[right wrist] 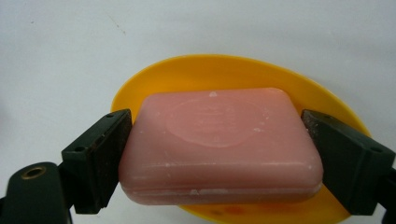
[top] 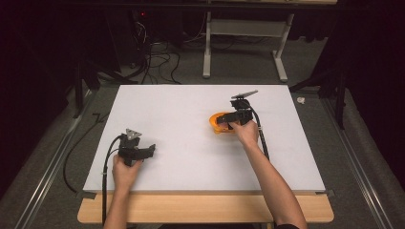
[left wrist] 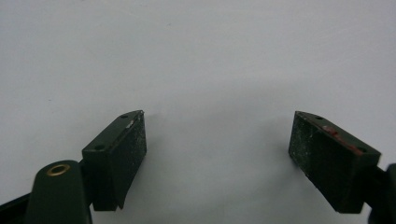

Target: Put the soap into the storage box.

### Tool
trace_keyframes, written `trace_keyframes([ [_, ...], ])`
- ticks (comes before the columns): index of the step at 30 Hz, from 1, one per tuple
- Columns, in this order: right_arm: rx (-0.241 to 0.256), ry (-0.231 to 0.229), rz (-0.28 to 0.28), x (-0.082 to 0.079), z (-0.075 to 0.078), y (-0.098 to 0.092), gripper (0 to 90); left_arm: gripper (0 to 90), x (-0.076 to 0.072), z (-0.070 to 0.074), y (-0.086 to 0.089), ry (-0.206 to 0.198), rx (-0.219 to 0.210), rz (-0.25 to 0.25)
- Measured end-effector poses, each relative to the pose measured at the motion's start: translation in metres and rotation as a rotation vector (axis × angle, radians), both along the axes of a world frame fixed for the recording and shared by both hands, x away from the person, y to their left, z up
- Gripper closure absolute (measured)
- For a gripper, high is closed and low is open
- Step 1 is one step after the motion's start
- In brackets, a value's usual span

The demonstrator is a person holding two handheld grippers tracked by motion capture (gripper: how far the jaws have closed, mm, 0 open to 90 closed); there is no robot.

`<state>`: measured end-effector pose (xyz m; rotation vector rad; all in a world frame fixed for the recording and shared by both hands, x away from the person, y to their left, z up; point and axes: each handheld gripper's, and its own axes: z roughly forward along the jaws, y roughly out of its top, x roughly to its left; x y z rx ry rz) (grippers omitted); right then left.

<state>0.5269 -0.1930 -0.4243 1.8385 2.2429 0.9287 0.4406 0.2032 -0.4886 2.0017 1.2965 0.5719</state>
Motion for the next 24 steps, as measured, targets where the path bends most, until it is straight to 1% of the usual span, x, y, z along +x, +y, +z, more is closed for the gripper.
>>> trace_keyframes([
  [6, -0.013, -0.01, 0.002, -0.001, 0.001, 0.001, 12.5, 19.6, 0.0, 0.0, 0.0, 0.0, 0.0, 0.0],
  [12, -0.032, -0.037, 0.005, -0.003, 0.005, 0.002, 12.5, 19.5, 0.0, 0.0, 0.0, 0.0, 0.0, 0.0],
  [24, -0.035, -0.068, 0.005, -0.007, 0.012, 0.0, 12.7, 19.9, 0.0, 0.0, 0.0, 0.0, -0.001, -0.002],
])
